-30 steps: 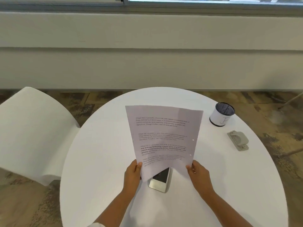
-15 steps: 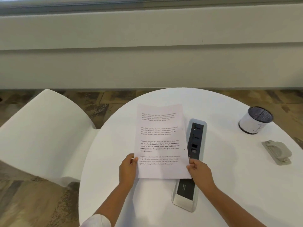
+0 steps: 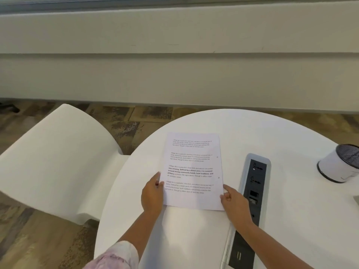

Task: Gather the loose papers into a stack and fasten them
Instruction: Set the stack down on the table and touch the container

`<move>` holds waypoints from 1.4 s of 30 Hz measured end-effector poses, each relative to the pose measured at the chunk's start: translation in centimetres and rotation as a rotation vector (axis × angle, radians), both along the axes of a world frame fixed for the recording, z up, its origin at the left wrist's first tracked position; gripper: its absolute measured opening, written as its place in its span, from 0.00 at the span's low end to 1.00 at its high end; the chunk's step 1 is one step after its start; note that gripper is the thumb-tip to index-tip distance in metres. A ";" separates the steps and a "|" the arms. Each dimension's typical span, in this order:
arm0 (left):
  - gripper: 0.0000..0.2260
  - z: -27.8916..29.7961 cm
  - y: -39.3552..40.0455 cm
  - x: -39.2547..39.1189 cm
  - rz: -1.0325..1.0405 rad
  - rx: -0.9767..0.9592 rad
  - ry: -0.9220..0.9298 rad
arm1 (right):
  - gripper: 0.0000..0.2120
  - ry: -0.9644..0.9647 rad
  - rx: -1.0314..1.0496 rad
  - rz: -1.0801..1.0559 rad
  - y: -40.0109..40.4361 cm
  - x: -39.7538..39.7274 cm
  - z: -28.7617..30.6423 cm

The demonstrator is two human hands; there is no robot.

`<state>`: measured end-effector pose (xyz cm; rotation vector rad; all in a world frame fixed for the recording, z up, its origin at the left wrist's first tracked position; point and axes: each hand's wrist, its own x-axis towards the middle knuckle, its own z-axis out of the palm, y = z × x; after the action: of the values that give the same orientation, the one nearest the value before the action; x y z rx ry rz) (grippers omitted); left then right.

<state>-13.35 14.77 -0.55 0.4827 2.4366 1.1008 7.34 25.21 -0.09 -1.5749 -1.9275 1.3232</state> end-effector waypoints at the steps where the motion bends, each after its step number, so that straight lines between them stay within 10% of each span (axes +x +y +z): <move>1: 0.17 -0.1 0.4 -0.4 0.005 -0.002 0.009 | 0.19 0.003 0.011 0.004 0.3 -0.5 0.0; 28: 0.16 -1.2 4.5 -5.5 -0.076 -0.070 0.099 | 0.08 -0.020 0.118 0.117 4.0 -3.6 -1.3; 42: 0.30 0.3 1.0 -1.0 -0.292 -0.299 0.392 | 0.27 -0.331 0.434 0.328 2.4 0.9 0.6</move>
<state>-14.33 15.80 -0.30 0.9908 2.6817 0.5471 8.22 27.63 0.47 -1.3594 -2.5478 0.6923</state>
